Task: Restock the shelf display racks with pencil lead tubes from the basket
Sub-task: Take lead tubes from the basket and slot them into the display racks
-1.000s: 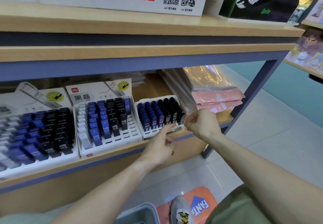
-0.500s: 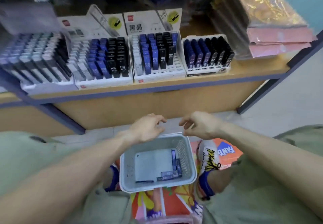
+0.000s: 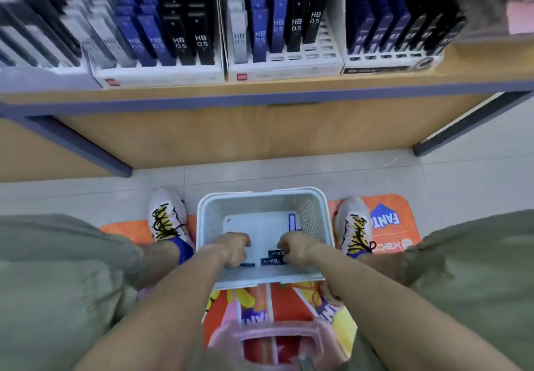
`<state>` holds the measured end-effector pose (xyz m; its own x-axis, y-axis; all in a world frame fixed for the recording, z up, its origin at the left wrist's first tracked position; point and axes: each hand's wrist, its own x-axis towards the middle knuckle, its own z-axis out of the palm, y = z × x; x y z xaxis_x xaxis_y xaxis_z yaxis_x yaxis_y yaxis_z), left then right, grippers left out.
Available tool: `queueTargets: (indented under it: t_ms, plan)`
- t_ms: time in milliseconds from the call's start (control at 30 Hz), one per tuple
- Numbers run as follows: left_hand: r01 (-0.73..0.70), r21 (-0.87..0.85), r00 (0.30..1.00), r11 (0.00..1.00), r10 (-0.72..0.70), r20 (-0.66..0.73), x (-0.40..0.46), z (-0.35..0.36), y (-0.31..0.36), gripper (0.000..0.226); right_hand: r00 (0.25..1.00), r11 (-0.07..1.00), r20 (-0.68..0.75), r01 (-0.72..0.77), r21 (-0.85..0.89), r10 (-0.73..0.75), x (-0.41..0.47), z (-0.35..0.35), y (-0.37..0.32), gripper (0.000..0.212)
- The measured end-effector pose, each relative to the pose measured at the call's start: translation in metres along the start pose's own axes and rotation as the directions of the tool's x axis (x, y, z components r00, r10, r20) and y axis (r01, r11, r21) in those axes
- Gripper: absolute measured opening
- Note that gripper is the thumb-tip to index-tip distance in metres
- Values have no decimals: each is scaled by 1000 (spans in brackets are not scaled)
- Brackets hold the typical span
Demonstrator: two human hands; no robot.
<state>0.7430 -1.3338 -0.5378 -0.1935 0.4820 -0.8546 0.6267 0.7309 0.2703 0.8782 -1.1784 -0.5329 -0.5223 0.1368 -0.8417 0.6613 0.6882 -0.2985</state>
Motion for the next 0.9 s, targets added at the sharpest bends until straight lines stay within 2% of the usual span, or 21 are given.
queueTargets:
  t_ms: [200,533,733,900]
  plan:
    - [34,22,995,999,-35,92,35,29,-15,51,998,994,48,34,-103,-29,49,20,2,54]
    - [-7,102,992,995,-5,124,50,39,-14,42,996,954,44,83,-288,-73,72,29,1,39]
    - [9,74,994,997,-17,112,51,38,-15,32,995,965,80,75,-250,-56,72,33,-2,29]
    - [69,-44,994,997,-65,86,51,38,-14,34,993,979,108,64,-193,-44,74,32,-1,31]
